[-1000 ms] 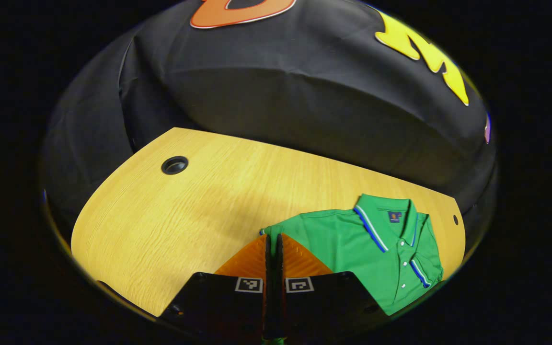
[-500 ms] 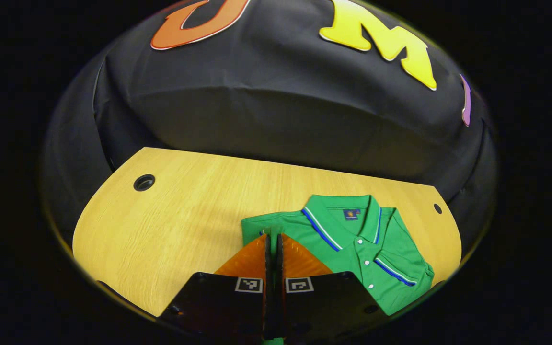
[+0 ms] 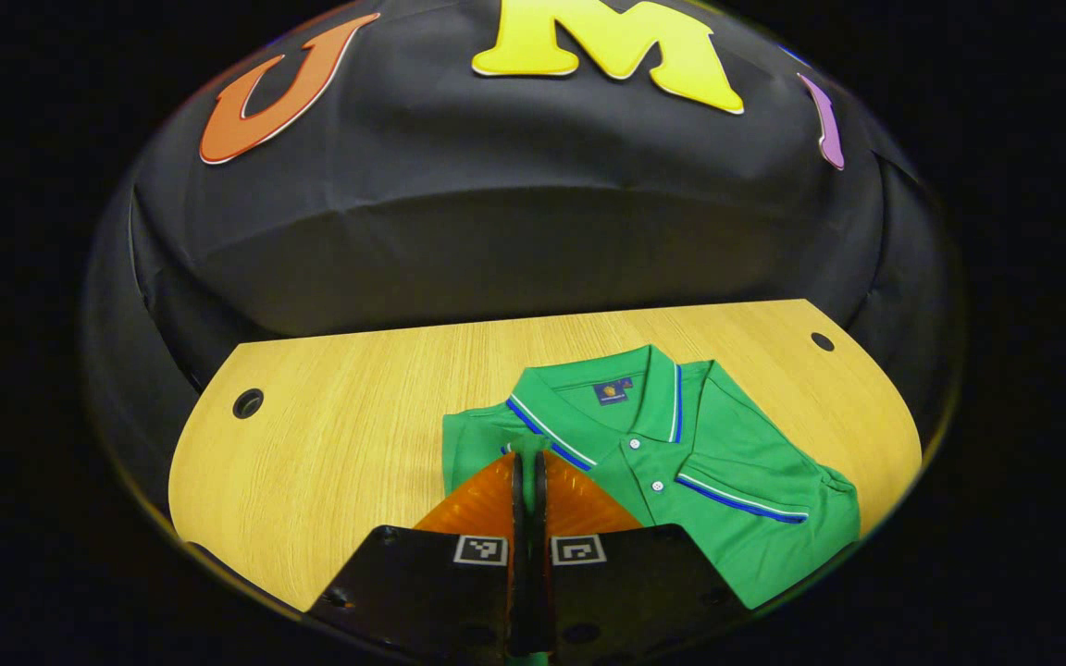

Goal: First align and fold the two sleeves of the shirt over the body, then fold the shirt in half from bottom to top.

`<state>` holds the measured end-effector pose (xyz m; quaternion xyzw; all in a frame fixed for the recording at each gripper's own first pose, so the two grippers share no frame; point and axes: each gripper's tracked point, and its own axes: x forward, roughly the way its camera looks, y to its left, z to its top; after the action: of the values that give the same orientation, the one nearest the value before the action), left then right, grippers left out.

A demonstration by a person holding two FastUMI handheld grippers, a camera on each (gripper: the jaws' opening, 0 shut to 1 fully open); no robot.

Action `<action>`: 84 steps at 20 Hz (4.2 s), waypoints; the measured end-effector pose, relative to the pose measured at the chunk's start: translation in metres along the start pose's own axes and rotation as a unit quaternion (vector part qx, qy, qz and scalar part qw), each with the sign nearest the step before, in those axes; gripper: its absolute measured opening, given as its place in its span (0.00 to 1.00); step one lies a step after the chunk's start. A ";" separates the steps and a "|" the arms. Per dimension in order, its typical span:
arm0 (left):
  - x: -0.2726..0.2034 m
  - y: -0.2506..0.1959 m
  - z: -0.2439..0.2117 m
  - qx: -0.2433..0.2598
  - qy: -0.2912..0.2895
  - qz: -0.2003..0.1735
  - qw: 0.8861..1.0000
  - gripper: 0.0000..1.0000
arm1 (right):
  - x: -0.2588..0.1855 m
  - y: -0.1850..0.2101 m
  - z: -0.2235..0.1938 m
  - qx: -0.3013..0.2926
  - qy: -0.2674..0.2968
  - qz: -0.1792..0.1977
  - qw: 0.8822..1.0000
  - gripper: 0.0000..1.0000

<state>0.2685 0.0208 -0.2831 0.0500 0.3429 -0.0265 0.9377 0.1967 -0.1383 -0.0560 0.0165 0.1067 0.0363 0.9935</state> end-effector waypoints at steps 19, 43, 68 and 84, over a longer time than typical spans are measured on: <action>-0.012 -0.045 -0.028 0.009 -0.007 -0.009 1.000 0.97 | 0.037 -0.001 -0.019 -0.013 0.036 0.055 0.998 0.93; -0.346 -0.010 -0.194 -0.071 -0.053 0.085 0.992 0.97 | -0.159 -0.022 -0.189 -0.073 0.133 0.051 0.987 0.94; -0.308 -0.031 -0.315 -0.099 0.088 0.093 0.987 0.98 | -0.175 -0.052 -0.357 -0.061 0.343 0.032 0.937 0.98; -0.302 -0.037 -0.287 -0.105 0.069 0.079 0.989 0.03 | -0.161 -0.021 -0.342 -0.002 0.355 0.058 0.933 0.01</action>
<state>-0.1492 0.0212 -0.3093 -0.0202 0.4025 0.0871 0.9111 -0.0315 -0.1633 -0.3569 0.0069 0.4512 0.0975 0.8870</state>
